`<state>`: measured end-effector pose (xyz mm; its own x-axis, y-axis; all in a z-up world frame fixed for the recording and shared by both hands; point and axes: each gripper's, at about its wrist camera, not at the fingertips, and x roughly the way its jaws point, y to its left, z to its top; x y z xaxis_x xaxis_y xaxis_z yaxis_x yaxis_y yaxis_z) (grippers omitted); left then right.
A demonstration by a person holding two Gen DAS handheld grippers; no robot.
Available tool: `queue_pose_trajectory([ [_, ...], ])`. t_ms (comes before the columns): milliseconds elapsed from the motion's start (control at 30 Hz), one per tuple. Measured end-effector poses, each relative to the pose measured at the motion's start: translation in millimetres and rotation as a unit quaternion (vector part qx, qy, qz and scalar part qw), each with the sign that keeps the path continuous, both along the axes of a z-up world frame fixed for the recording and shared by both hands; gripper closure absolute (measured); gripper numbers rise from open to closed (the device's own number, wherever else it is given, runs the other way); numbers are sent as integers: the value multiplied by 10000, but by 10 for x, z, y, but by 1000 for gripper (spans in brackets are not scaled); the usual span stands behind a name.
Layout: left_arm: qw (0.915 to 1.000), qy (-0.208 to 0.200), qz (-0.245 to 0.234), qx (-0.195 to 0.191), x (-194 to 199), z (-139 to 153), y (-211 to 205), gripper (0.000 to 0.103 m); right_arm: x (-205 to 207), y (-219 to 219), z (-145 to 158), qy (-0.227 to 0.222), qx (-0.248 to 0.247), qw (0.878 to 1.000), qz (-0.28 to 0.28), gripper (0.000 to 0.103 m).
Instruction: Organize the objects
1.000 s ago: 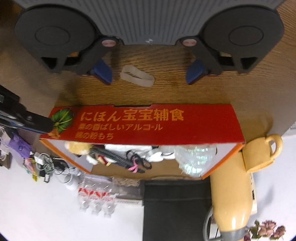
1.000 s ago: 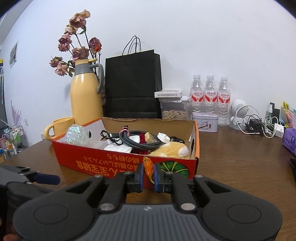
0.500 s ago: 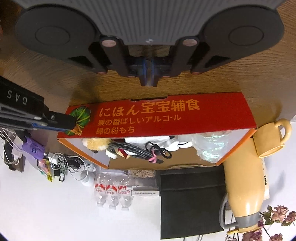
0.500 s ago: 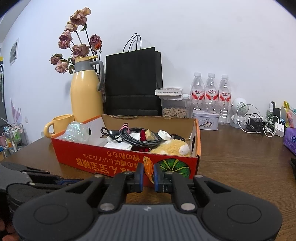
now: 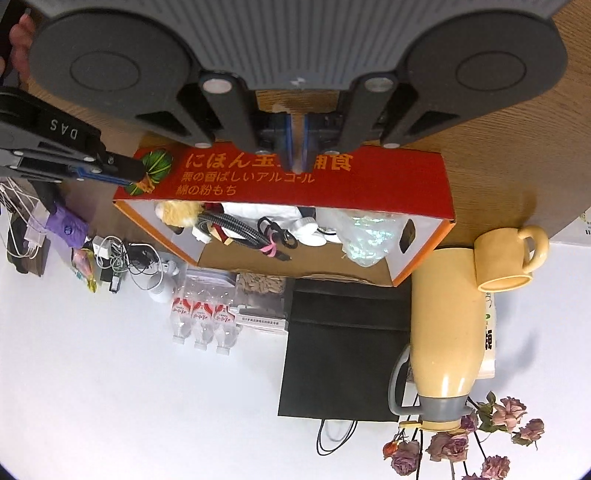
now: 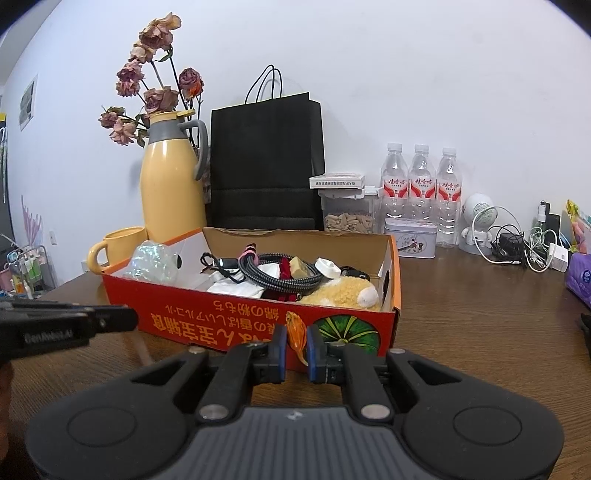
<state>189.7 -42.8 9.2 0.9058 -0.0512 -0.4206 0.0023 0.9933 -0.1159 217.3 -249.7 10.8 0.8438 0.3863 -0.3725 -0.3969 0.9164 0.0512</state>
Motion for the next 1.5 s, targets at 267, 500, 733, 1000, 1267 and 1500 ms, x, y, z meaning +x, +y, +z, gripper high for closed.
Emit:
queue_pose_trajectory([
  [267, 9993, -315, -207, -2, 8, 280, -26, 97, 12, 50, 120, -239, -25, 9997, 78, 93],
  [500, 9969, -736, -203, 185, 369, 652, -71, 97, 280, 204, 459, -540, -112, 9983, 188, 93],
  [733, 9969, -759, 184, -31, 850, 733, 25, 97, 755, 427, 600, -486, -28, 9987, 137, 93],
  [1000, 9981, -449, 412, -8, 1245, 511, 146, 97, 1162, 543, 436, -165, -76, 9998, -8, 93],
  [1267, 9969, -467, 619, 96, 1242, 461, 232, 0, 1225, 455, 307, 87, -211, 9993, -308, 15],
  [1500, 9950, -655, 740, 144, 934, 631, 274, 0, 942, 350, 448, -52, -289, 9987, -418, 0],
])
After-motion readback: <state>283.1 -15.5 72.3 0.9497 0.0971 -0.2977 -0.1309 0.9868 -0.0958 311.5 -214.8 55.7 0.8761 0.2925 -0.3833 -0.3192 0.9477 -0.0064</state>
